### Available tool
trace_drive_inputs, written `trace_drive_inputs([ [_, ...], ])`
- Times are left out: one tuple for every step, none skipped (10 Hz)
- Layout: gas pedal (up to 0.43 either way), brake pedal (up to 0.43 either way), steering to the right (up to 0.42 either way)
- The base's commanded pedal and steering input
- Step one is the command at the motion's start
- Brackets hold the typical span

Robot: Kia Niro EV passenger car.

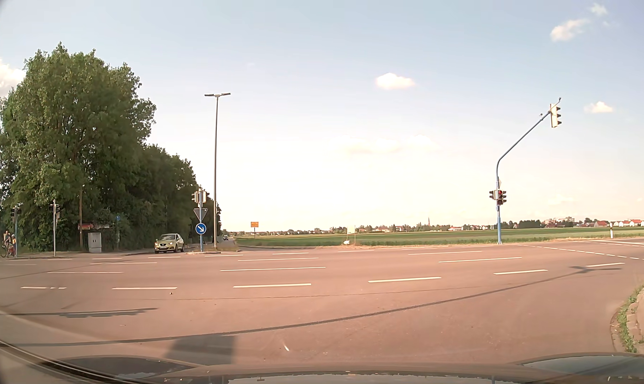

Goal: Follow the waypoints while adhering to traffic rules and regulations

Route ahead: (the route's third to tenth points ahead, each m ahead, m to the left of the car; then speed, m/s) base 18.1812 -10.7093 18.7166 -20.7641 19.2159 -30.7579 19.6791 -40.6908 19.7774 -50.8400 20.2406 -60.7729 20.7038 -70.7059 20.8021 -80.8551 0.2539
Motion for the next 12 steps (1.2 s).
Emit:
trace_drive_inputs([
  [0.000, 0.226, 0.093],
  [0.000, 0.226, 0.093],
  [0.000, 0.226, 0.093],
  [0.000, 0.226, 0.093],
  [0.000, 0.226, 0.093],
  [0.000, 0.226, 0.093],
  [0.000, 0.232, 0.093],
  [0.000, 0.244, 0.093],
  [0.000, 0.250, 0.093],
  [0.000, 0.244, 0.093],
  [0.000, 0.250, 0.093],
  [0.000, 0.244, 0.093],
])
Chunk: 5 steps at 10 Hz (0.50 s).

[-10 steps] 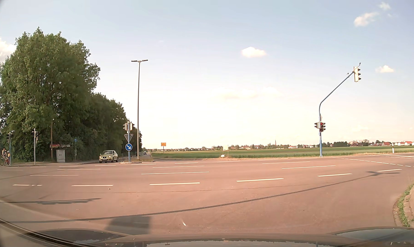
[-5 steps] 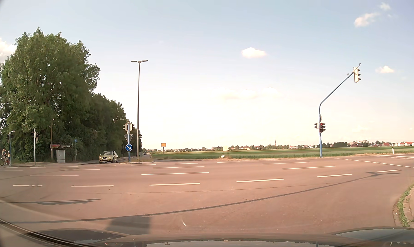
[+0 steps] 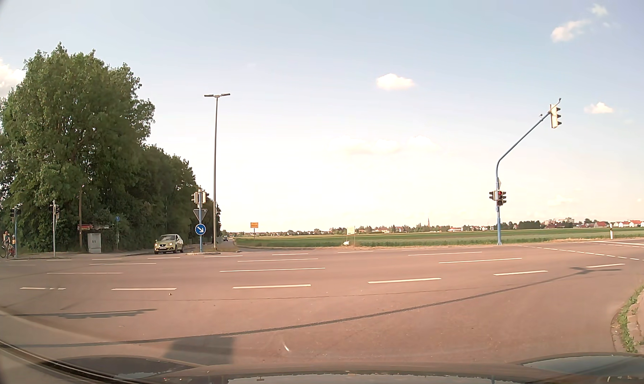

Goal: Follow the waypoints while adhering to traffic rules and regulations

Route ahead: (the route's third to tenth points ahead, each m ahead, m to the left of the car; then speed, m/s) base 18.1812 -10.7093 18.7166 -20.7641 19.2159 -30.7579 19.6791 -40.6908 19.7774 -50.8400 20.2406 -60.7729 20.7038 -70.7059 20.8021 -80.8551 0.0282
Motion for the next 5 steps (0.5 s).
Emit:
trace_drive_inputs([
  [0.000, 0.232, 0.093],
  [0.000, 0.159, 0.093],
  [0.000, 0.018, 0.093],
  [0.000, 0.018, 0.093],
  [0.000, 0.018, 0.093],
])
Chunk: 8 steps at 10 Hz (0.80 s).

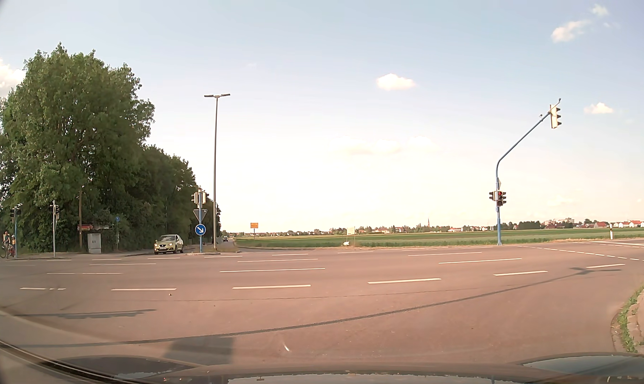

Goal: Follow the waypoints while adhering to traffic rules and regulations

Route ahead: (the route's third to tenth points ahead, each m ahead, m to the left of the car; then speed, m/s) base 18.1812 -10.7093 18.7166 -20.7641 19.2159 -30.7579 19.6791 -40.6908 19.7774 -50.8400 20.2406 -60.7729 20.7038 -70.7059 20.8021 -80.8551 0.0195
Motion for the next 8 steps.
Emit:
trace_drive_inputs([
  [0.000, 0.018, 0.093],
  [0.000, 0.018, 0.097],
  [0.000, 0.012, 0.106],
  [0.000, 0.012, 0.120],
  [0.020, 0.018, 0.131],
  [0.067, 0.018, 0.144],
  [0.079, 0.012, 0.156],
  [0.087, 0.018, 0.169],
])
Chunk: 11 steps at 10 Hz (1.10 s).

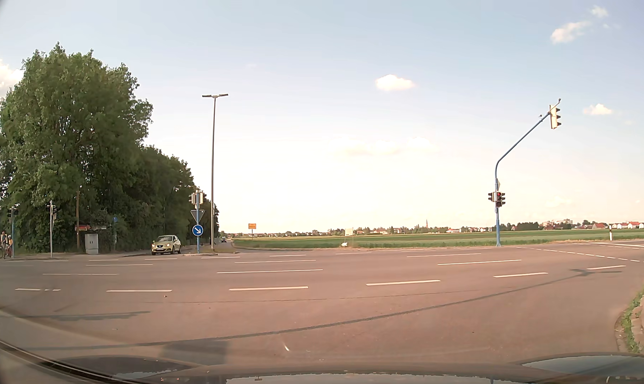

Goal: Follow the waypoints while adhering to traffic rules and regulations

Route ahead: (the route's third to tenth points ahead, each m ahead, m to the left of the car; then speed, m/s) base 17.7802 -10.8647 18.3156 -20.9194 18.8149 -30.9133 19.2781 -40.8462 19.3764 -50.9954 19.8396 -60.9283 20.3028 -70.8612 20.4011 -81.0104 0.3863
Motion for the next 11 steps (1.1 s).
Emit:
trace_drive_inputs([
  [0.087, 0.018, 0.184],
  [0.087, 0.012, 0.202],
  [0.098, 0.018, 0.215],
  [0.110, 0.018, 0.224],
  [0.110, 0.012, 0.226],
  [0.110, 0.018, 0.226],
  [0.110, 0.012, 0.226],
  [0.110, 0.018, 0.226],
  [0.098, 0.012, 0.227],
  [0.000, 0.012, 0.231],
  [0.000, 0.018, 0.238],
])
